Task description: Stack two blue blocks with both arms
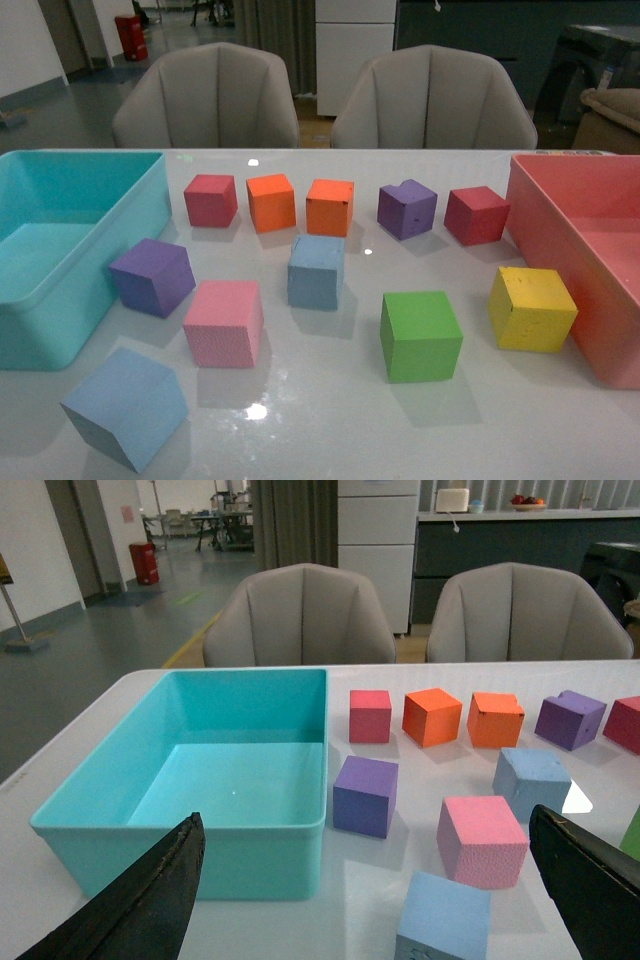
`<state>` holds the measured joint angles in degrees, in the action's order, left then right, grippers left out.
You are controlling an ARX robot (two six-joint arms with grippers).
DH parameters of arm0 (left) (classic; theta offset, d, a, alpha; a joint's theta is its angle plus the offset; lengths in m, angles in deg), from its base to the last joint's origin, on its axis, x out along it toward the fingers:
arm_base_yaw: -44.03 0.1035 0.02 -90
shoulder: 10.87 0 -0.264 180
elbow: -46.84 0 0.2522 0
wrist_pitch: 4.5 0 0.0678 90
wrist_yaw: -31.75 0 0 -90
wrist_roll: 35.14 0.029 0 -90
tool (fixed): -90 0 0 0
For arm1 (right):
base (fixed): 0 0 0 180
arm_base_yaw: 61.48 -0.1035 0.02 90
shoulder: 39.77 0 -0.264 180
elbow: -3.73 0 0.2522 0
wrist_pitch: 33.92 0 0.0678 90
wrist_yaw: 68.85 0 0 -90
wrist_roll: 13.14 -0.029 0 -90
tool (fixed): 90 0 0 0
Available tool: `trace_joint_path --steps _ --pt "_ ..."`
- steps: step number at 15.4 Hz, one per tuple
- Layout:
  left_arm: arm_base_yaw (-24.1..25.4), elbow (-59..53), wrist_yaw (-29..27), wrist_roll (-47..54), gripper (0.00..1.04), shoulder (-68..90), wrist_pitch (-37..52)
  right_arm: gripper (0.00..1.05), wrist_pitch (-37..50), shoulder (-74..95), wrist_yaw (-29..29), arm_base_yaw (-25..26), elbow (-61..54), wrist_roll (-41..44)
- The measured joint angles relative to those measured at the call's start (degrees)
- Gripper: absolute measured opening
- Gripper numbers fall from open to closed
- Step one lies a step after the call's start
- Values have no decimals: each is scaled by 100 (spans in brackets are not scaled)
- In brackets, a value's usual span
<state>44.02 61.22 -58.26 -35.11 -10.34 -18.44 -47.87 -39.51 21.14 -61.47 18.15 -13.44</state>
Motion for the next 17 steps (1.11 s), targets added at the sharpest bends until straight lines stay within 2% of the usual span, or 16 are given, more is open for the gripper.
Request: trace_joint_path --steps 2,10,11,12,13,14,15,17 --pt "0 0 -2 0 98 0 0 70 0 0 0 0 0 0" --pt "0 0 0 0 98 0 0 94 0 0 0 0 0 0" --pt "0 0 0 0 98 0 0 100 0 0 0 0 0 -2" --pt "0 0 -2 0 98 0 -7 97 0 0 0 0 0 -2" --pt "-341 304 -667 7 98 363 -909 98 2 0 9 0 0 -4" --pt "-826 697 -1250 13 98 953 -1379 98 2 0 -4 0 0 0" --pt "-1130 903 -1488 13 98 1056 -1399 98 -2 0 0 0 0 0" --pt "-1207 1235 -1464 -2 98 1078 -1287 98 0 0 -2 0 0 0"
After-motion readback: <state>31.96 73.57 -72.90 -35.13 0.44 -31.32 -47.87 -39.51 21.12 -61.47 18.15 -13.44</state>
